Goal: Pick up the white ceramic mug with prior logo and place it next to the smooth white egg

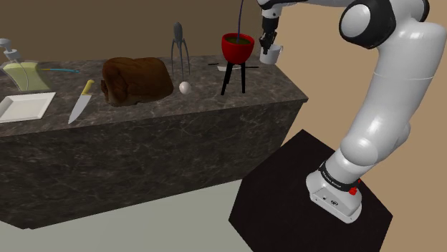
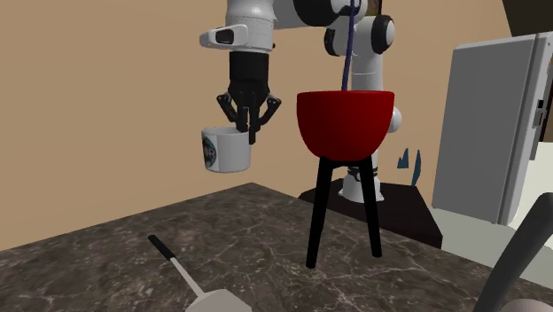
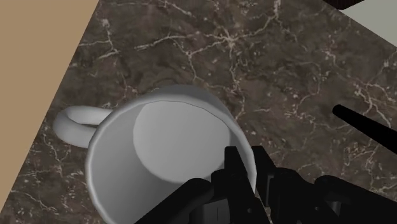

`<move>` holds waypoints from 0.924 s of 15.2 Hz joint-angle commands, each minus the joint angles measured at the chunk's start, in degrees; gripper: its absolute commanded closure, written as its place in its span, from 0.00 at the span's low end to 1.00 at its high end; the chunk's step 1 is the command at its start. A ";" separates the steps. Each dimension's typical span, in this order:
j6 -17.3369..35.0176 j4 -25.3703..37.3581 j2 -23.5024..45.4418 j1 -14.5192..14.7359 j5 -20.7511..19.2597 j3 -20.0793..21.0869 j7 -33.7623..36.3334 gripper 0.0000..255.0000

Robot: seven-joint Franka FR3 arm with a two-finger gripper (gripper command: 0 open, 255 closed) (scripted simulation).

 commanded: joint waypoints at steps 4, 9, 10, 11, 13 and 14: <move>0.31 -3.96 -3.19 3.71 -0.72 1.76 5.45 1.00; 0.37 -6.77 -5.40 7.73 -1.14 4.04 11.74 1.00; 0.32 -7.11 -5.68 8.51 -1.19 4.53 13.00 1.00; 0.25 -7.37 -5.90 9.28 -1.22 5.01 14.26 1.00; 0.06 -7.66 -6.18 10.82 -1.26 6.01 16.76 1.00; -0.07 -7.70 -6.24 11.59 -1.26 6.50 18.01 1.00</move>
